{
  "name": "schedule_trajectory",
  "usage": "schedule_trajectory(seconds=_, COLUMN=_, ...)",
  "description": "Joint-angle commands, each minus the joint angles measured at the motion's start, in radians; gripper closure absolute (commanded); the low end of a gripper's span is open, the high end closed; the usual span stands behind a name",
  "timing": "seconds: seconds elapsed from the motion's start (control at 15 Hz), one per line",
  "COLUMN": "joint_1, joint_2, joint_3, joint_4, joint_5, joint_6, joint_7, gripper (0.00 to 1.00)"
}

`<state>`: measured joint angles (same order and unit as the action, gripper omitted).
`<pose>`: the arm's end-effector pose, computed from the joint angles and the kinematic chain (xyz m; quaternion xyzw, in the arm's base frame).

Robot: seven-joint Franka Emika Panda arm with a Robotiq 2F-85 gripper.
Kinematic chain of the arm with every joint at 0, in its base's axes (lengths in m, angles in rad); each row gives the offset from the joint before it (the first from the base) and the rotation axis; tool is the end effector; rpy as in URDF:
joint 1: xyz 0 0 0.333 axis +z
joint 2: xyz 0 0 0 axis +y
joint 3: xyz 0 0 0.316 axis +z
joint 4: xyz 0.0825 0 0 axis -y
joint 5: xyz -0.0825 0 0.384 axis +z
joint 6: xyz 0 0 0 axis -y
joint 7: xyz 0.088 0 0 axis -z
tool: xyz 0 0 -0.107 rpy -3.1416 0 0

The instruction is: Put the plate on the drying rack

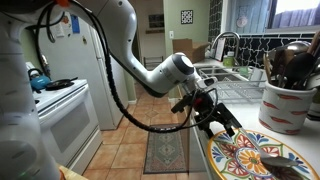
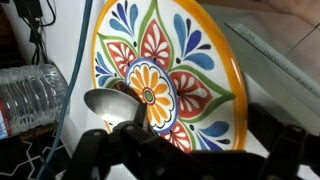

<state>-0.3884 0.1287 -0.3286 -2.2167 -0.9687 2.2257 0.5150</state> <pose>0.3898 -0.3727 0.3239 0.8904 -0.2578 -0.0929 0.3635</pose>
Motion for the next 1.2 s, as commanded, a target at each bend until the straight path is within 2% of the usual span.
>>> schedule_trajectory(seconds=0.0, joint_1=0.016, joint_2=0.039, joint_3=-0.024, joint_4=0.020, joint_5=-0.052, joint_6=0.003, joint_7=0.026, gripper=0.00)
schedule_trajectory(seconds=0.67, joint_1=0.011, joint_2=0.085, joint_3=-0.037, joint_4=0.033, joint_5=-0.086, joint_6=0.015, joint_7=0.049, gripper=0.00)
schedule_trajectory(seconds=0.8, joint_1=0.010, joint_2=0.086, joint_3=-0.037, joint_4=0.035, joint_5=-0.079, joint_6=0.018, joint_7=0.051, gripper=0.11)
schedule_trajectory(seconds=0.87, joint_1=0.010, joint_2=0.087, joint_3=-0.037, joint_4=0.035, joint_5=-0.079, joint_6=0.019, joint_7=0.054, gripper=0.24)
schedule_trajectory(seconds=1.0, joint_1=0.009, joint_2=0.089, joint_3=-0.037, joint_4=0.037, joint_5=-0.075, joint_6=0.021, joint_7=0.056, gripper=0.35)
schedule_trajectory(seconds=1.13, joint_1=0.010, joint_2=0.092, joint_3=-0.037, joint_4=0.038, joint_5=-0.074, joint_6=0.023, joint_7=0.062, gripper=0.52)
